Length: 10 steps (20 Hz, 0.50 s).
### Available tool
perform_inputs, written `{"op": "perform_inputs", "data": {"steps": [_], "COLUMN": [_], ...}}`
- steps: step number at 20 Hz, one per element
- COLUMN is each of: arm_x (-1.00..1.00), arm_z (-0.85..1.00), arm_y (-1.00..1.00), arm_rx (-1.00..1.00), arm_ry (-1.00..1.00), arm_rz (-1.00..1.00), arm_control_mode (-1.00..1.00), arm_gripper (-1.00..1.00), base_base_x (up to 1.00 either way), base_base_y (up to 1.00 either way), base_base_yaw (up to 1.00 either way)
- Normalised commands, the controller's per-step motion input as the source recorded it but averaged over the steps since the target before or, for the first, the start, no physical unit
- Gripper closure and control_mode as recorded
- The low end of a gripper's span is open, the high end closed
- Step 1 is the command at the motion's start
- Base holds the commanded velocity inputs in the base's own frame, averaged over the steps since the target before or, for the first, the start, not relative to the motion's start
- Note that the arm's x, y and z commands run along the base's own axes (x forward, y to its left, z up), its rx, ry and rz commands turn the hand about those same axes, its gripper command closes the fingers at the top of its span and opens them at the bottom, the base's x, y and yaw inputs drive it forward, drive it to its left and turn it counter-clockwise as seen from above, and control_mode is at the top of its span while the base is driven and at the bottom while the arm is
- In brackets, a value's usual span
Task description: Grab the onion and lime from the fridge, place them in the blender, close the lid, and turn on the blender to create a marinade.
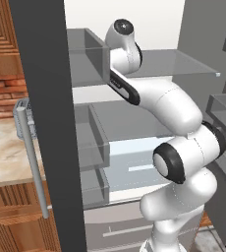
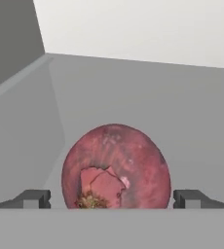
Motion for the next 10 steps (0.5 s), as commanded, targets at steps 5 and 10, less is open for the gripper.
{"op": "perform_inputs", "data": {"steps": [5,10], "arm_x": [0.24,0.14], "arm_z": [-0.19,-0.22], "arm_y": [0.0,0.01], "arm_rx": [0.0,0.0], "arm_ry": [0.0,-0.01], "arm_rz": [0.0,0.0], "arm_control_mode": [-1.0,-1.0], "arm_gripper": [-1.0,1.0], "base_base_x": [0.0,0.0], "base_base_y": [0.0,0.0], "base_base_yaw": [0.0,0.0]}}
